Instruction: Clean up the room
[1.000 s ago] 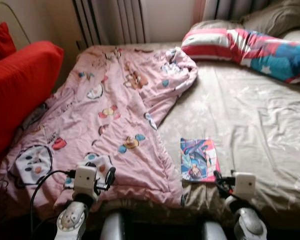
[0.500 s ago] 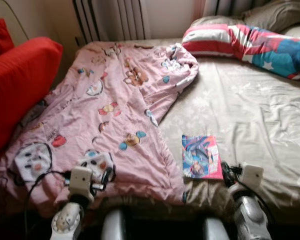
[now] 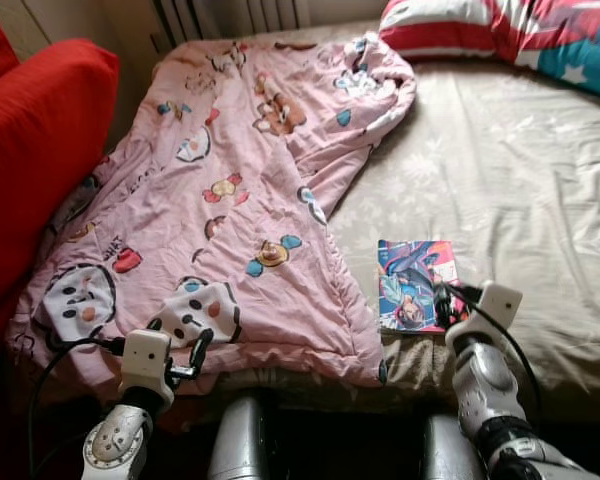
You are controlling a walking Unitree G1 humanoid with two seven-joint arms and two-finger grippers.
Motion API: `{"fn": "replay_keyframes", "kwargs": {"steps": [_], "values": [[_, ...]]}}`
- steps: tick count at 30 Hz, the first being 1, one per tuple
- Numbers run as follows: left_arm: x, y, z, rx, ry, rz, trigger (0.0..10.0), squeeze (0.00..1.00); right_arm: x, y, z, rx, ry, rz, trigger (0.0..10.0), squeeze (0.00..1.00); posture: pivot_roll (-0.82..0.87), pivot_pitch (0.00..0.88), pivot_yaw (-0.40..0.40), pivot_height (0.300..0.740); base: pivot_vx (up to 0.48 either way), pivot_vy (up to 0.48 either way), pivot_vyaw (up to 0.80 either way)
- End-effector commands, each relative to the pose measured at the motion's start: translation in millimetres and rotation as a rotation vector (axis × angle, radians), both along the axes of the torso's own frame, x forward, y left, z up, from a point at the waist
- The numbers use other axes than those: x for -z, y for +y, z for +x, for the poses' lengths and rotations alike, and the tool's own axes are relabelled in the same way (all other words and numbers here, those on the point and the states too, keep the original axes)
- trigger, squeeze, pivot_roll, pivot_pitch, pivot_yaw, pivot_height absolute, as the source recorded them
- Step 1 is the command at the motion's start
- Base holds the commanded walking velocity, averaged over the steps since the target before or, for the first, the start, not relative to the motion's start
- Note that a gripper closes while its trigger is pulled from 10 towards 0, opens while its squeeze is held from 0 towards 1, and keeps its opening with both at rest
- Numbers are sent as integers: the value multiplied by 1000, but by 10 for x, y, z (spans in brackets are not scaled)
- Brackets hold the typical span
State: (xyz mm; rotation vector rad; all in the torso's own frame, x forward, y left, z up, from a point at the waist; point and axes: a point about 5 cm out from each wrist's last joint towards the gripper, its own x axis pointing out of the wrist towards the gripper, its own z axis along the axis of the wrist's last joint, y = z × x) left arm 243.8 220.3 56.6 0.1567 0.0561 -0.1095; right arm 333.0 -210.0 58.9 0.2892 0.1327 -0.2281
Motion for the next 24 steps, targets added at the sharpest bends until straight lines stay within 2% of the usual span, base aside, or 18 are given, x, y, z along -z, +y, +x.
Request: {"fn": "replay_keyframes", "kwargs": {"steps": [1, 2, 9, 24], "values": [[-8, 101, -56, -19, 15, 21, 10000, 0, 105, 43, -45, 8, 49, 39, 10000, 216, 75, 223, 167, 576, 0, 0, 0], [-15, 109, -65, -20, 17, 23, 10000, 0, 105, 40, -42, 11, 51, 44, 10000, 0, 78, 227, 171, 576, 0, 0, 0], [-48, 162, -122, -24, 33, 35, 10000, 0, 198, -4, -109, 57, 83, 101, 10000, 0, 93, 242, 187, 576, 0, 0, 0], [-68, 158, -139, -17, 52, 43, 10000, 0, 338, -34, -233, 86, 121, 129, 10000, 0, 91, 240, 191, 576, 0, 0, 0]]}}
